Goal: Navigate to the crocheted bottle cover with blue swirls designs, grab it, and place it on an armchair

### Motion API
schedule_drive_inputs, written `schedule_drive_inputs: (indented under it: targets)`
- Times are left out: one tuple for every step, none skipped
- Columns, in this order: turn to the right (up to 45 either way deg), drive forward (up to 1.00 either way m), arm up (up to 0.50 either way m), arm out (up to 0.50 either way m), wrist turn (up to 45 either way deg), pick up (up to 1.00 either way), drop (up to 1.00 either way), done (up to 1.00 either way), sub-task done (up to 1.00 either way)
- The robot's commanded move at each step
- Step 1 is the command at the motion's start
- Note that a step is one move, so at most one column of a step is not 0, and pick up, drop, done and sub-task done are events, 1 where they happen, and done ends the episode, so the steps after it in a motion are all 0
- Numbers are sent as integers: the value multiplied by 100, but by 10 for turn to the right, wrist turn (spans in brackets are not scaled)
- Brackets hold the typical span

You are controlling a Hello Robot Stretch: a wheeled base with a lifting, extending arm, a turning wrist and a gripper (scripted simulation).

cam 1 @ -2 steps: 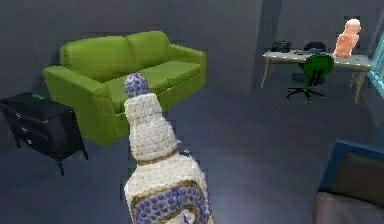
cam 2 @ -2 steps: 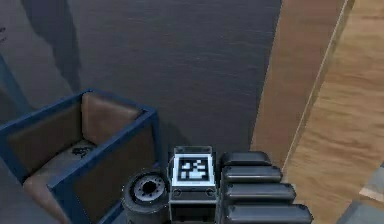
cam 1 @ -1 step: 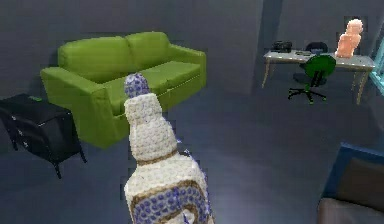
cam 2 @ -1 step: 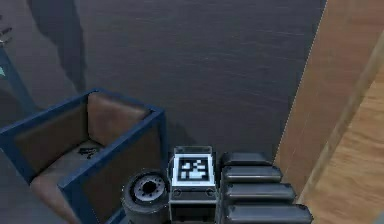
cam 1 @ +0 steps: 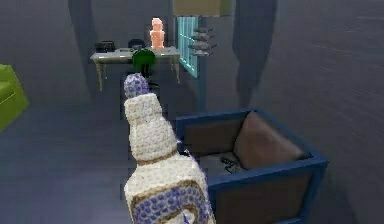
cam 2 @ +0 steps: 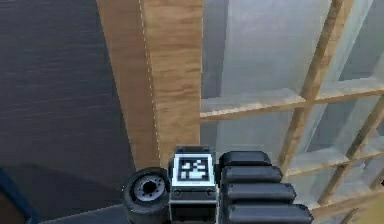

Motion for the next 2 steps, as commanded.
schedule_drive_inputs:
  targets:
    - [270,0,0,0,0,0,0,0,0]
    - [0,40,0,0,0,0,0,0,0]
